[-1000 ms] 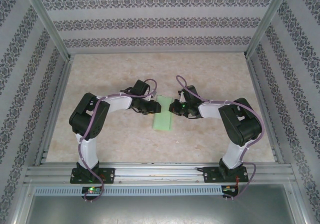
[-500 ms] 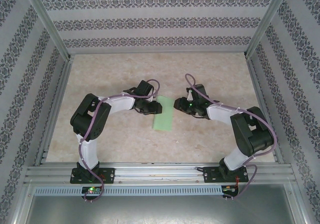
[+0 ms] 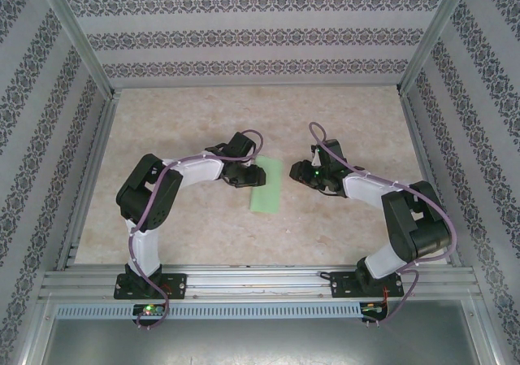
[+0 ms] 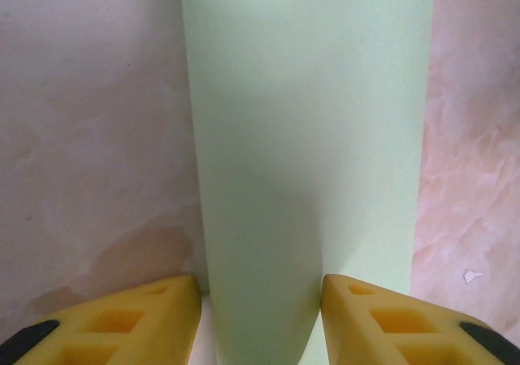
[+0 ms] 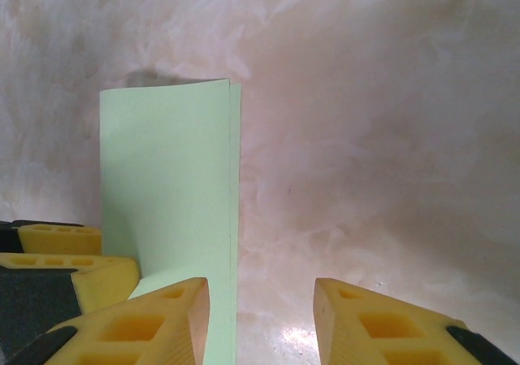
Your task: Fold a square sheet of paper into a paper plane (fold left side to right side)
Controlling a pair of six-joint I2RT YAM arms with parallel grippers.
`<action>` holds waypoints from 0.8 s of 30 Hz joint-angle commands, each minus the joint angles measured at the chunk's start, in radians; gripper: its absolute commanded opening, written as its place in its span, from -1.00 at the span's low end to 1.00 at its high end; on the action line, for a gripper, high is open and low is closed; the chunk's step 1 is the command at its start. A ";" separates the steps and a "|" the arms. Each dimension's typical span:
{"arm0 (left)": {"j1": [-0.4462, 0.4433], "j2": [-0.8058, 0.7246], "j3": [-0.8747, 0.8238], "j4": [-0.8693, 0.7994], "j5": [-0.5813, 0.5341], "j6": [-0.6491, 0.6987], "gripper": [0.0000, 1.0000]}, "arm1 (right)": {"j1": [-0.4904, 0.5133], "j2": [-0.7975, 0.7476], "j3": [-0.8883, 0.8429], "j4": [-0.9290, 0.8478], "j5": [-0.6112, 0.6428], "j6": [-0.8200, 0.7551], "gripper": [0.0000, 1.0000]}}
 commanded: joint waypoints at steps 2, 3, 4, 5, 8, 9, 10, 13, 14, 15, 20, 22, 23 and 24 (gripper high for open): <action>-0.064 0.083 -0.034 -0.092 0.016 -0.044 -0.08 | -0.007 -0.021 -0.008 -0.007 0.005 -0.029 -0.19; -0.066 0.085 -0.031 -0.094 0.017 -0.044 -0.08 | -0.008 -0.020 -0.007 -0.007 0.001 -0.030 -0.19; -0.067 0.088 -0.027 -0.096 0.018 -0.043 -0.08 | -0.008 -0.017 -0.005 -0.007 -0.003 -0.032 -0.19; -0.069 0.090 -0.024 -0.099 0.016 -0.041 -0.07 | -0.008 -0.015 -0.005 -0.007 -0.009 -0.033 -0.19; -0.069 0.093 -0.020 -0.101 0.014 -0.038 -0.07 | -0.008 -0.011 -0.004 -0.008 -0.024 -0.038 -0.19; -0.070 0.096 -0.020 -0.103 0.016 -0.035 -0.07 | -0.008 -0.009 -0.004 -0.008 -0.028 -0.038 -0.19; -0.070 0.098 -0.015 -0.106 0.019 -0.032 -0.07 | -0.008 -0.008 -0.004 -0.008 -0.033 -0.040 -0.19; -0.070 0.106 -0.002 -0.123 0.022 -0.016 -0.07 | -0.008 0.000 -0.001 -0.011 -0.051 -0.047 -0.19; -0.070 0.108 0.004 -0.131 0.020 -0.008 -0.07 | -0.007 0.003 0.001 -0.013 -0.057 -0.049 -0.19; -0.070 0.110 0.008 -0.139 0.017 -0.002 -0.07 | -0.007 0.006 0.002 -0.014 -0.061 -0.050 -0.19; -0.070 0.114 0.021 -0.159 0.013 0.021 -0.08 | -0.005 0.015 0.007 -0.019 -0.068 -0.055 -0.19; -0.070 0.119 0.026 -0.162 0.018 0.025 -0.07 | -0.004 0.018 0.010 -0.021 -0.070 -0.056 -0.19; -0.070 0.122 0.029 -0.164 0.019 0.028 -0.07 | -0.002 0.020 0.011 -0.022 -0.072 -0.057 -0.19; -0.070 0.125 0.032 -0.165 0.021 0.031 -0.07 | -0.002 0.022 0.013 -0.023 -0.073 -0.059 -0.19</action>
